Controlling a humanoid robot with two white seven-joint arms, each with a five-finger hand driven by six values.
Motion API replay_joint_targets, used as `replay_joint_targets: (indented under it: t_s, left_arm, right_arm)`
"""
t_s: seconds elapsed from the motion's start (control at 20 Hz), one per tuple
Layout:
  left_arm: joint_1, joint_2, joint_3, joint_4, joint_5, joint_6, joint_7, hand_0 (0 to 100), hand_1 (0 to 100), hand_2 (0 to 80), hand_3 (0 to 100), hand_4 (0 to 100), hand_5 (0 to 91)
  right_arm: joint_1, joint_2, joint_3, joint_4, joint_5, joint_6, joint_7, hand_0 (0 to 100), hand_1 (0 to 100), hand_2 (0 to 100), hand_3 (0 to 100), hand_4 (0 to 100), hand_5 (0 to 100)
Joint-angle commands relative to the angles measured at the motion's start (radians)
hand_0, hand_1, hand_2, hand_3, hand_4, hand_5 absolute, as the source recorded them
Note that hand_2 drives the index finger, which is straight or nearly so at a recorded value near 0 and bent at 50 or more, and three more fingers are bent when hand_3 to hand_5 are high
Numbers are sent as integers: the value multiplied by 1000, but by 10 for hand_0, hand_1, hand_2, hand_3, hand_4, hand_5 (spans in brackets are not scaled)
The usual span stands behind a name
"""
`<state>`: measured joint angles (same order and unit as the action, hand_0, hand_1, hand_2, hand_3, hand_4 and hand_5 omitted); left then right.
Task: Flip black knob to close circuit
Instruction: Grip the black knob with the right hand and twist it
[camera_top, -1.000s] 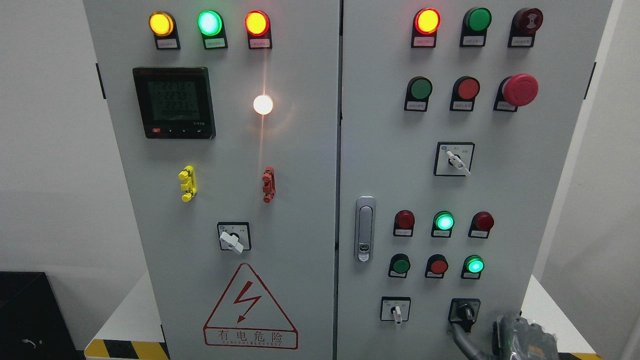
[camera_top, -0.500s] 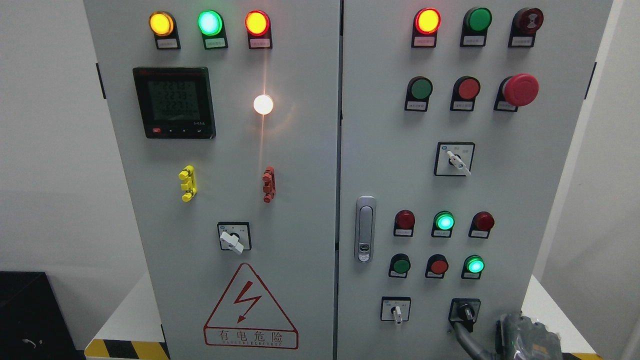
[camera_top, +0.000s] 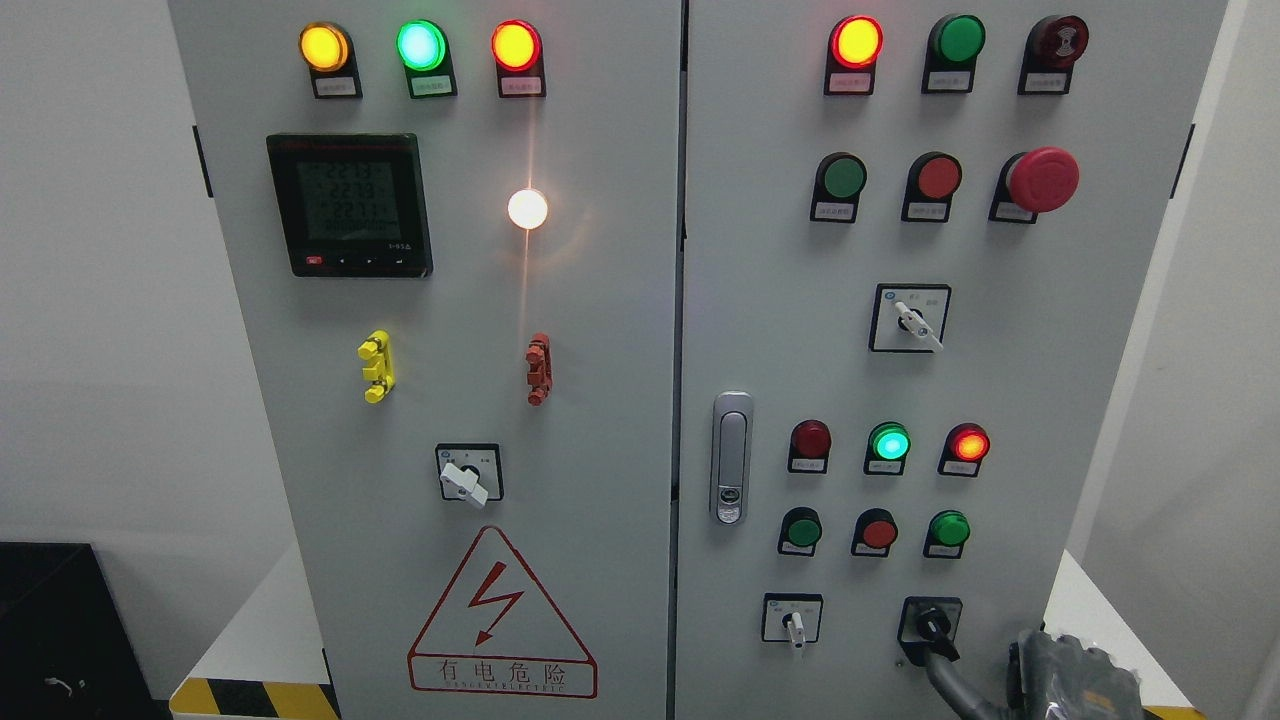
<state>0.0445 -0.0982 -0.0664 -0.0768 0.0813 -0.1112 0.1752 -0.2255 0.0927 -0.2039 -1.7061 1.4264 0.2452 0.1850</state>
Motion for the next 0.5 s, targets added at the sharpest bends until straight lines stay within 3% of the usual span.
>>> replay_joint_targets:
  t_s: [0.0,0.45]
  left_arm:
    - [0,0,-1,0,0,-1,0,120,556,0,0,0,0]
    - [0,0,0,0,0,-1,1,120,556,0,0,0,0]
  right_arm:
    - [-2,-1,-22,-13,-21,3,-6,0,0,960,1000,1000,1000]
    - [-2,2,-20,-41,-35,3,-7,0,0,960,1000,1000,1000]
